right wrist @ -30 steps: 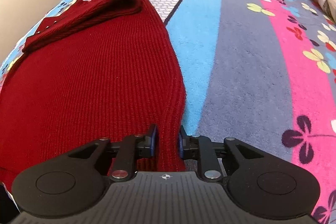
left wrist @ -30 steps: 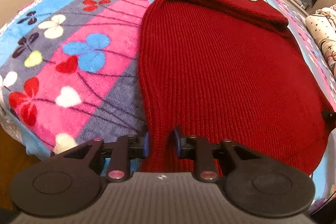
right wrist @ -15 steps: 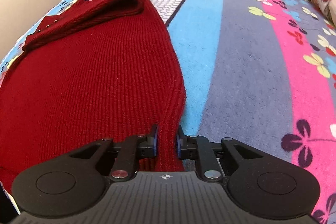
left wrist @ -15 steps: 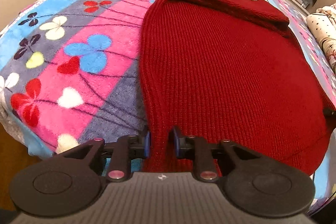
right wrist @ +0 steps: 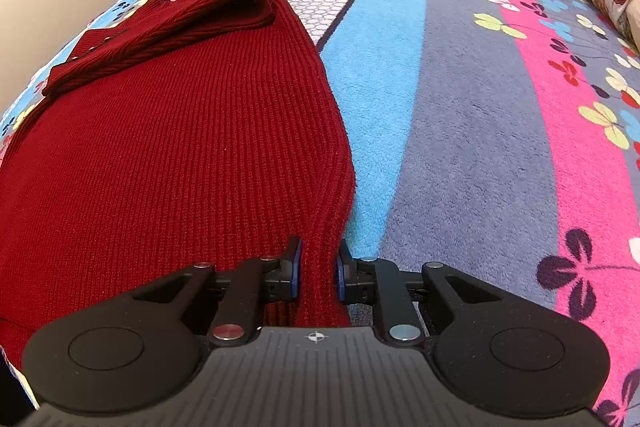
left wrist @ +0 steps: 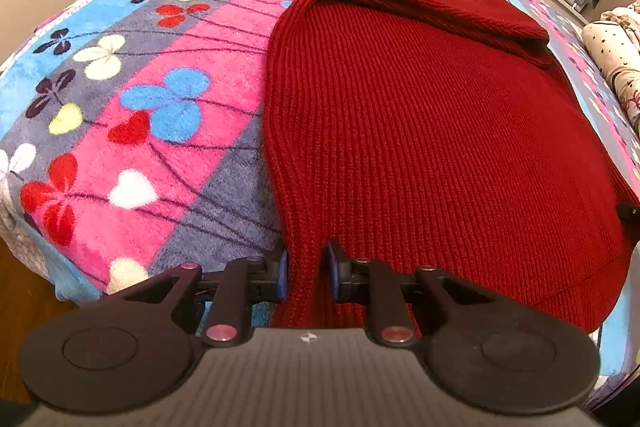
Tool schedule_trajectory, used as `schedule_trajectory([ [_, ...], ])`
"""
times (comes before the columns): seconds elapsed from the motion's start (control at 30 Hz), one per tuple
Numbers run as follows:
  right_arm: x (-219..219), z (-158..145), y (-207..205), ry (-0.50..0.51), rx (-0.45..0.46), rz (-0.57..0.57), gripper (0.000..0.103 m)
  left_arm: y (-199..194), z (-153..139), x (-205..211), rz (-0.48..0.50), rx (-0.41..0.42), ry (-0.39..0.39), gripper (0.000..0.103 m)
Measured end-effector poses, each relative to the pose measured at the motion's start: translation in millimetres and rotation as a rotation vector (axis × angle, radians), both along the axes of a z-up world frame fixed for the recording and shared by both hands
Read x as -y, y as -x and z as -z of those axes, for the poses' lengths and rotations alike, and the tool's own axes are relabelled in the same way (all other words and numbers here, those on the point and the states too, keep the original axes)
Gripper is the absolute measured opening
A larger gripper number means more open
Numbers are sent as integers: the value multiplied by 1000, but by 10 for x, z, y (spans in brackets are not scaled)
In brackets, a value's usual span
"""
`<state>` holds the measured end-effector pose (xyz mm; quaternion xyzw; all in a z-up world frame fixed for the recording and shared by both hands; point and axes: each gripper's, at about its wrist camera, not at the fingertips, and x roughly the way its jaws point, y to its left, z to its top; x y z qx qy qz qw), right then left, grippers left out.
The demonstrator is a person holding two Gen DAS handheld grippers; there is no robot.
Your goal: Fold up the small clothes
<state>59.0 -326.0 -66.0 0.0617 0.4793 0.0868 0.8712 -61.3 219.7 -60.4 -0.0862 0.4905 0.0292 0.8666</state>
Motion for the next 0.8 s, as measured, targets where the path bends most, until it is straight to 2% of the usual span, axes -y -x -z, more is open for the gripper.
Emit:
schedule_trajectory([
  [0.8,-12,2,1,8,2,-4,18,-7,24,18,10,-5,-13,21],
])
